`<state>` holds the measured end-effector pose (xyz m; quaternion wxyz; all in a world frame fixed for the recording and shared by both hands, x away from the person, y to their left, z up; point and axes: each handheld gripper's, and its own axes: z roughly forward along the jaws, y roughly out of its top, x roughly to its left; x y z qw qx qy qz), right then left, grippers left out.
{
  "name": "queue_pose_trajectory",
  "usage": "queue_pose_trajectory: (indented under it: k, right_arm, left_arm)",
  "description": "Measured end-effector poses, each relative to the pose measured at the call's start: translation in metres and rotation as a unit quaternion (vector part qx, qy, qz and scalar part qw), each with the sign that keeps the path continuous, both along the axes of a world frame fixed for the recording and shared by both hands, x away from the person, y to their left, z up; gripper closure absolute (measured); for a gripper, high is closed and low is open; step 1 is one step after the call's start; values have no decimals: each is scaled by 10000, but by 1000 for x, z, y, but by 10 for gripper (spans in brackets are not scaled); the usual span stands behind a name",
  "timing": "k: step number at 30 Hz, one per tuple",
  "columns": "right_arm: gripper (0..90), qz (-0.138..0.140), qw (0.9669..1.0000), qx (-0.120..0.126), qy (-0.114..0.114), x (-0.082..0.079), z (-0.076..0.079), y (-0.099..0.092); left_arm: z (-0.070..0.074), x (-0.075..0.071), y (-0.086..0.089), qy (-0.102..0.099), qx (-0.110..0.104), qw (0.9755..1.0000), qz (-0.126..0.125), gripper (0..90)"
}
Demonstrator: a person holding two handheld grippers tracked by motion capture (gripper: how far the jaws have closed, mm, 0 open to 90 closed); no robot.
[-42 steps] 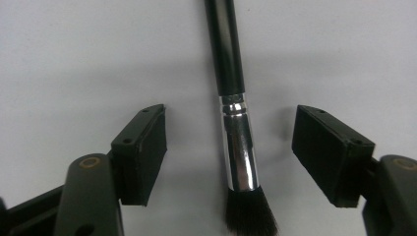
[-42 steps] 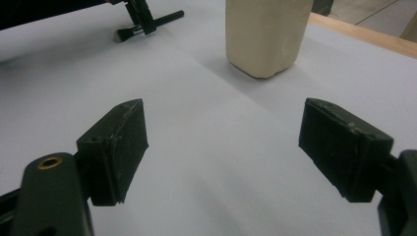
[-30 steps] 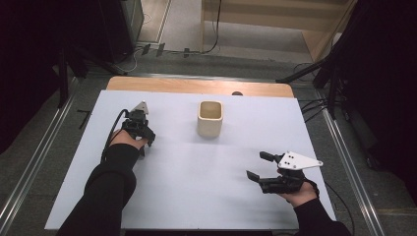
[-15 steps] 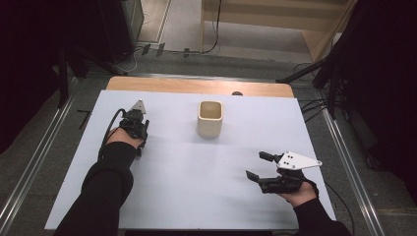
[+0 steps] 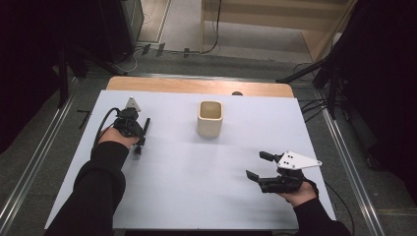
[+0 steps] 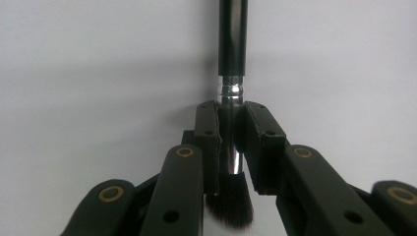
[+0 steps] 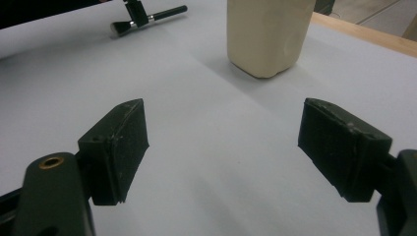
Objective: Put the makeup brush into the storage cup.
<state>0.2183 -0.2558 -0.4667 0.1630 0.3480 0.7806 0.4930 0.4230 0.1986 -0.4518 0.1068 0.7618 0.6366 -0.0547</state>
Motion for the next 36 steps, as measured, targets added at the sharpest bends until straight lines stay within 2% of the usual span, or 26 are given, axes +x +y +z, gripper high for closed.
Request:
queue_pose_trajectory:
  k: [3,7,10,14,18,25,29,36]
  right_arm:
    - [191,-28,10000,30,52,1,0,0]
    - [187,-46,9999,98,82,1,0,0]
    - [186,-60,9999,103,117,1,-1,1]
    - [156,-224,9996,117,116,3,-2,2]
    - [146,-320,9986,300,305,6,-1,0]
    - [185,-203,9985,285,418,7,-2,3]
    - [202,-181,9976,411,530,11,0,4]
    - [235,-49,9983,403,421,10,2,7]
  left_arm:
    - [8,-3,1,-174,-175,9996,-127,776]
    - [15,-9,1,-368,-273,9984,-317,775]
    - [18,-13,2,-426,-565,9965,-441,776]
    - [21,-20,0,-491,-634,9949,-603,775]
    - [23,-28,-2,-575,-771,9924,-766,775]
    - [24,-40,-1,-642,-1224,9857,-960,776]
    - [24,-47,-2,-734,-1365,9816,-1117,775]
    - [19,-63,-6,-870,-1614,9722,-1456,776]
